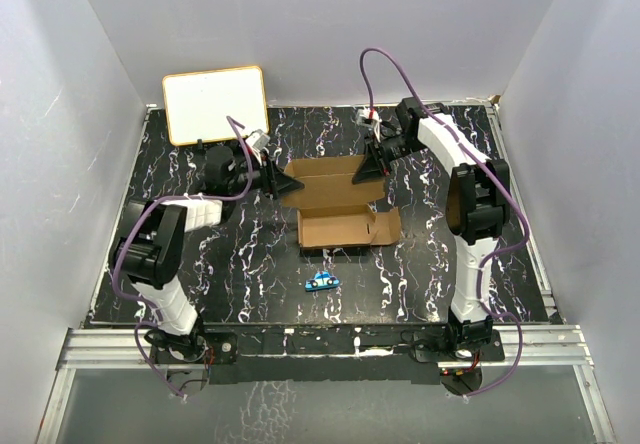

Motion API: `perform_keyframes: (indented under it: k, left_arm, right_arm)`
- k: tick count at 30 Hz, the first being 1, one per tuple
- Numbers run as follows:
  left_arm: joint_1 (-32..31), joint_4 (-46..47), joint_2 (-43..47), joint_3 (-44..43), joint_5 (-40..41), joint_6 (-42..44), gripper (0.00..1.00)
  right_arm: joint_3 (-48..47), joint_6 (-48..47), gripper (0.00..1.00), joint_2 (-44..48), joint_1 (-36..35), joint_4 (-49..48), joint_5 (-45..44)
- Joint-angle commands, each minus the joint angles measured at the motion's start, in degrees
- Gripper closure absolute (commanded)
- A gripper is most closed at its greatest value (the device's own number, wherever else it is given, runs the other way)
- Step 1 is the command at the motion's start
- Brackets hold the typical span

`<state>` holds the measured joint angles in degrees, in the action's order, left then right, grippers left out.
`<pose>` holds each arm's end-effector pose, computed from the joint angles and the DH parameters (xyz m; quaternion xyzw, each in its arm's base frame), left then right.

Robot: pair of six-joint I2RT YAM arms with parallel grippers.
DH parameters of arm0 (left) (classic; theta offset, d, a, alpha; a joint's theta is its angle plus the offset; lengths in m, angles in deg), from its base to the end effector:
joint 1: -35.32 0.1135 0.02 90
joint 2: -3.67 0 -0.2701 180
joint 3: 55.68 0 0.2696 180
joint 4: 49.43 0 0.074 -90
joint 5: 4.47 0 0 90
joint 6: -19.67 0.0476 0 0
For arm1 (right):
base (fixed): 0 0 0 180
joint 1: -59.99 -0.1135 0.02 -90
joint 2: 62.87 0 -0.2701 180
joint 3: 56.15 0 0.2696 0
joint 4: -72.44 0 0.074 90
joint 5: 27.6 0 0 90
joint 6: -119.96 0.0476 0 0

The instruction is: Fold the paper box

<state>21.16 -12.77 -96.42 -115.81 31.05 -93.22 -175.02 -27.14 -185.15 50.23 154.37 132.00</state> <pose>0.3546 -0.1294 0.2004 0.2641 0.6686 -0.5095 0.4729 0.4268 0.1187 0.2355 -0.4714 0.6719 0.5089 0.2595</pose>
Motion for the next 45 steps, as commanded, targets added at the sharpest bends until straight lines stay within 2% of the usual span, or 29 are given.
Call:
perform_keyframes:
  k: [1,4,9,10,14,19,22,26,29,31,34,37,38,40,42,45]
  left_arm:
    - [-0.65,2.19,-1.44,-2.22,-1.80,1.91,0.61]
    - [-1.03,2.48,-2.06,-2.71,-1.86,1.93,0.72]
    - [-1.28,2.93,-2.09,-2.87,-2.20,1.97,0.98]
    - [-1.23,3.28,-1.90,-2.65,-2.13,2.02,1.00]
    - [-1.24,4.84,0.18,-0.83,-0.89,2.66,1.00]
    - [-1.23,5.25,4.67,2.82,2.65,6.25,1.00]
    - [-1.31,5.44,8.05,5.16,5.19,8.32,1.00]
    - [-1.47,5.73,12.24,8.54,9.24,10.83,1.00]
    - [-1.57,5.52,14.50,10.27,11.32,11.70,1.00]
    - [-1.83,5.59,15.75,11.36,12.27,12.03,1.00]
    - [-2.26,5.37,16.99,12.55,13.52,12.20,1.00]
    - [-2.61,5.38,17.87,13.36,14.10,12.16,1.00]
    - [-2.70,5.08,18.17,13.49,14.15,12.25,1.00]
    - [-2.97,4.61,18.71,13.89,14.58,12.41,1.00]
    - [-3.07,4.71,19.08,14.39,14.90,12.31,1.00]
    - [-3.16,5.15,19.49,14.97,15.08,11.96,1.00]
  right_arm:
    - [-2.63,-2.80,0.92,2.65,-0.35,-0.77,3.61]
    - [-2.38,-2.86,0.92,2.81,-0.52,-0.77,3.64]
    - [-1.93,-2.92,0.92,3.25,-0.57,-0.79,3.82]
    - [-1.85,-2.87,0.92,3.35,-0.60,-0.79,3.82]
    - [-1.50,-2.67,0.88,3.92,-0.53,-1.08,3.59]
    - [-2.23,1.69,0.59,5.09,-0.03,-2.40,1.75]
    - [-2.29,4.45,0.46,7.20,1.83,-4.18,1.24]
    - [0.30,7.14,0.41,11.46,6.75,-6.99,2.58]
    - [6.55,9.66,0.40,16.13,9.50,-12.50,3.11]
    - [13.42,13.43,0.40,19.82,11.42,-19.44,2.93]
    - [27.40,25.54,0.42,26.45,11.60,-37.01,2.80]
    - [41.50,38.50,0.57,31.69,11.25,-58.71,2.34]
    - [44.65,41.42,0.62,32.40,11.07,-63.30,0.25]
    - [48.11,43.61,0.75,33.36,10.32,-67.97,-3.93]
    - [49.71,43.50,0.87,32.75,7.94,-68.43,-8.98]
    - [51.16,44.83,0.92,31.49,5.80,-70.93,-15.41]
